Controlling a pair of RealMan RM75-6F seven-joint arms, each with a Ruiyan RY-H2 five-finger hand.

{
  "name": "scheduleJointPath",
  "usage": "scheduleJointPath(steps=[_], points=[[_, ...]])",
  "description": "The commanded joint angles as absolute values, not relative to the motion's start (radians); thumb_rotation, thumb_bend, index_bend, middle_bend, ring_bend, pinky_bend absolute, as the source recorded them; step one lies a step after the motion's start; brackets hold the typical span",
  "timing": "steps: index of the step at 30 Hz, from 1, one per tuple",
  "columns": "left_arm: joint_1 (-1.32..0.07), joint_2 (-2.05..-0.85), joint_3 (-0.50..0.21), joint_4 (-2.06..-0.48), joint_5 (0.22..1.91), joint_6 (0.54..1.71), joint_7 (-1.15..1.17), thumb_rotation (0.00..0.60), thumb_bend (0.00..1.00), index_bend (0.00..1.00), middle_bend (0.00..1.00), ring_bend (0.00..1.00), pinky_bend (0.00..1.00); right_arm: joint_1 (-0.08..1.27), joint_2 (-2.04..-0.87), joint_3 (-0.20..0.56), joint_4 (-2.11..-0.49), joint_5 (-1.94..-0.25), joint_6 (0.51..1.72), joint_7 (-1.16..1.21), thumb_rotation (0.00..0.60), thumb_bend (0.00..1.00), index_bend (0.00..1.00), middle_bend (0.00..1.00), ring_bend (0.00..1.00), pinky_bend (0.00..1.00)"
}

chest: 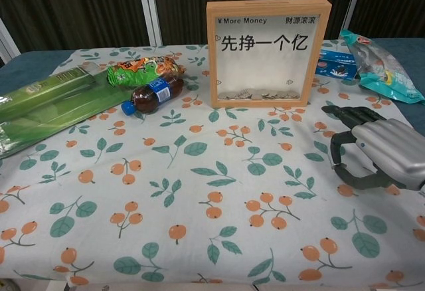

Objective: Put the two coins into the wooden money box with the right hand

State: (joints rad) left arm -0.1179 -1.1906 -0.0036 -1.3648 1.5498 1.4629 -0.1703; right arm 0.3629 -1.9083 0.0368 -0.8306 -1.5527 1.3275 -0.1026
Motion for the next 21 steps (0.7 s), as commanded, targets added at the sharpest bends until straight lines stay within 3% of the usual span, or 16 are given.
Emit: scheduleJointPath(steps=[1, 6, 11, 16, 21], points=[[-0.117, -1.190, -0.003, -1.363, 1.549, 1.462, -0.171, 0.599, 0.34, 0.00, 0.00, 0.00, 0.00, 0.363, -1.906, 0.040, -0.836, -1.553, 1.333, -0.100, 0.600, 0.61, 0.72, 0.13, 0.00, 0.00], [-0.117, -1.189, -0.003, -1.365, 1.549, 1.464, -0.170, 0.600, 0.34, 0.00, 0.00, 0.00, 0.00, 0.361, -1.883, 0.054, -0.881, -1.555, 1.364, -0.082, 0.600, 0.61, 0.74, 0.13, 0.00, 0.00], [-0.116, -1.186, -0.003, -1.368, 1.552, 1.468, -0.169, 0.599, 0.34, 0.00, 0.00, 0.00, 0.00, 0.372, -1.780, 0.106, -1.069, -1.567, 1.435, -0.044, 0.600, 0.62, 0.76, 0.14, 0.00, 0.00], [-0.116, -1.184, -0.006, -1.373, 1.551, 1.470, -0.167, 0.600, 0.34, 0.00, 0.00, 0.00, 0.00, 0.417, -1.598, 0.216, -1.340, -1.588, 1.487, -0.080, 0.600, 0.62, 0.77, 0.15, 0.00, 0.00], [-0.119, -1.185, -0.005, -1.380, 1.555, 1.468, -0.156, 0.600, 0.34, 0.00, 0.00, 0.00, 0.00, 0.505, -1.447, 0.360, -1.528, -1.521, 1.396, -0.160, 0.600, 0.62, 0.78, 0.15, 0.00, 0.00]])
